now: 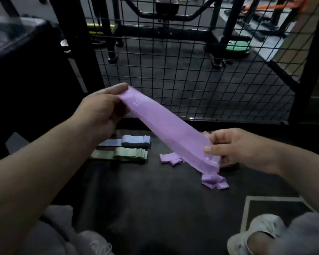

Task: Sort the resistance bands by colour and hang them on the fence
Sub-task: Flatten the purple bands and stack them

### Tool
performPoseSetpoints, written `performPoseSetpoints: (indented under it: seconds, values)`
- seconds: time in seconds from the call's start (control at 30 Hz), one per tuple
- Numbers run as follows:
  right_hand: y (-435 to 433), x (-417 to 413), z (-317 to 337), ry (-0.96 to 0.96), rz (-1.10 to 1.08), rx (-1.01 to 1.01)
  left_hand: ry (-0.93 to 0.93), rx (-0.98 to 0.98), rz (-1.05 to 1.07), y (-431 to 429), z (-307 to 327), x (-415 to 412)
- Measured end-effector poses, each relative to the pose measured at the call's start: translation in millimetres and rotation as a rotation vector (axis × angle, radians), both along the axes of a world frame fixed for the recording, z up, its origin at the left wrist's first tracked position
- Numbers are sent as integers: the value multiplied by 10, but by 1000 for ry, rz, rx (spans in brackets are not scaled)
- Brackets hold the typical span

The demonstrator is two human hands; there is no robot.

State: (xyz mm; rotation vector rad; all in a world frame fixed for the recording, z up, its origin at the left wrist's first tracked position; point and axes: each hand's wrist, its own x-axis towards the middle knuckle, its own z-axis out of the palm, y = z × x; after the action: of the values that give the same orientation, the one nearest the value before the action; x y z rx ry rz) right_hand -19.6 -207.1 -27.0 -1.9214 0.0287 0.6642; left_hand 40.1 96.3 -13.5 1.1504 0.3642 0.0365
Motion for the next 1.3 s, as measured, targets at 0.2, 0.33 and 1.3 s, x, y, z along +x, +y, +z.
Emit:
performPoseSetpoints:
  seconds: [0.2, 0.33, 1.3]
  values:
    - [6, 142, 13, -44, 146, -1, 105, -262, -113, -4, 20, -22]
    - [139, 207, -89, -186, 345, -331, 36, -96, -205, -136, -48, 39]
    - [488, 272, 115, 376, -339, 554, 108, -15, -706, -789, -315, -412]
